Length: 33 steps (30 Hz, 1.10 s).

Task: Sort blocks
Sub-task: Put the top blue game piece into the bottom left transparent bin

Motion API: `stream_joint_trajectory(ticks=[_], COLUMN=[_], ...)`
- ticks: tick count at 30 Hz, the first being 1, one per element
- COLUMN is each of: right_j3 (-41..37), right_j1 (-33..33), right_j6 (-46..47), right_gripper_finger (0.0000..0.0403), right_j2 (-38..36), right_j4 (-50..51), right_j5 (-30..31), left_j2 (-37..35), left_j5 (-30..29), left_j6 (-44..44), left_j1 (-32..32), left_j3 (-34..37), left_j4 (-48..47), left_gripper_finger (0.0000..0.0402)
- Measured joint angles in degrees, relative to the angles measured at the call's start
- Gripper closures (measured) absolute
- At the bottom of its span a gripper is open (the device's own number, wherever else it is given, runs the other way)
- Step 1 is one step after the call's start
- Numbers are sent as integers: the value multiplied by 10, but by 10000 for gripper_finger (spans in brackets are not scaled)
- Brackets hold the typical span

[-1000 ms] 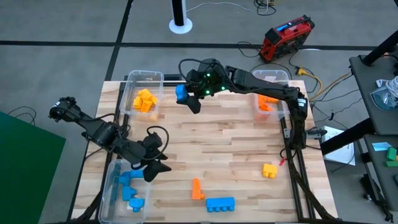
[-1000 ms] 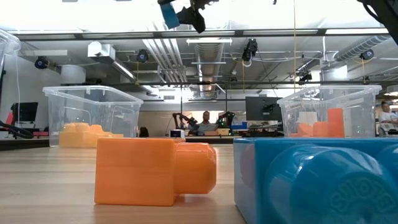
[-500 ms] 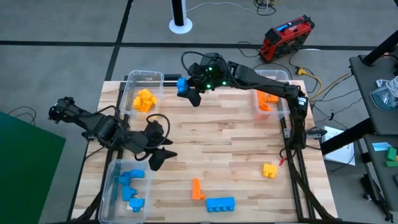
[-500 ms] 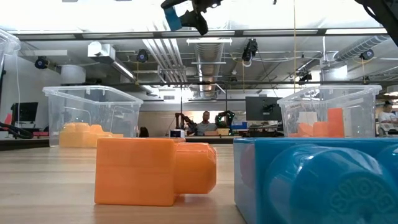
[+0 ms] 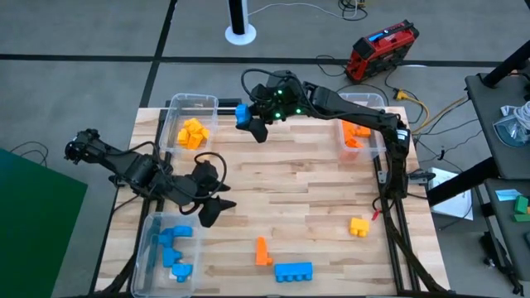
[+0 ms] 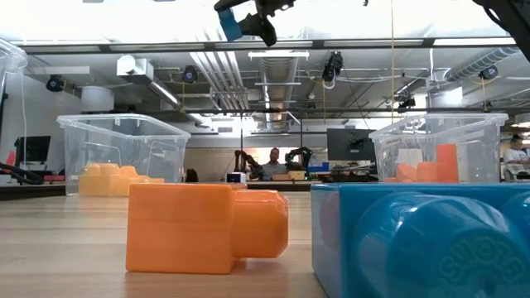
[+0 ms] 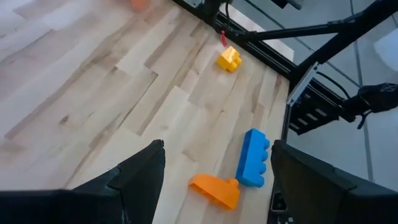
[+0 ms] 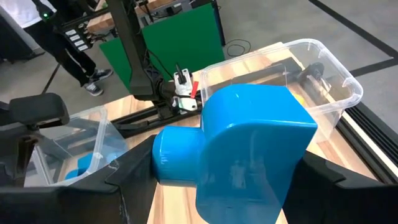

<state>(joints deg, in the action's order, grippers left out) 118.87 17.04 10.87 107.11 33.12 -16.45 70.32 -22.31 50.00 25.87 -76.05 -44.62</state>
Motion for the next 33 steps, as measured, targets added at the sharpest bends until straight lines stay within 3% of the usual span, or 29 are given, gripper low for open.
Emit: stream_joint_trajectory(ticks=[33], right_j3=[8], right_j1=[1], right_j6=[-5], right_gripper_finger=[145], right_j2=[0], right_j4=[11], right_j5=[0], left_j2=[0], left_j5=[-3], left_j6=[0], left_j1=[0], left_j3=[1], left_j4=[5], left_gripper_finger=[135])
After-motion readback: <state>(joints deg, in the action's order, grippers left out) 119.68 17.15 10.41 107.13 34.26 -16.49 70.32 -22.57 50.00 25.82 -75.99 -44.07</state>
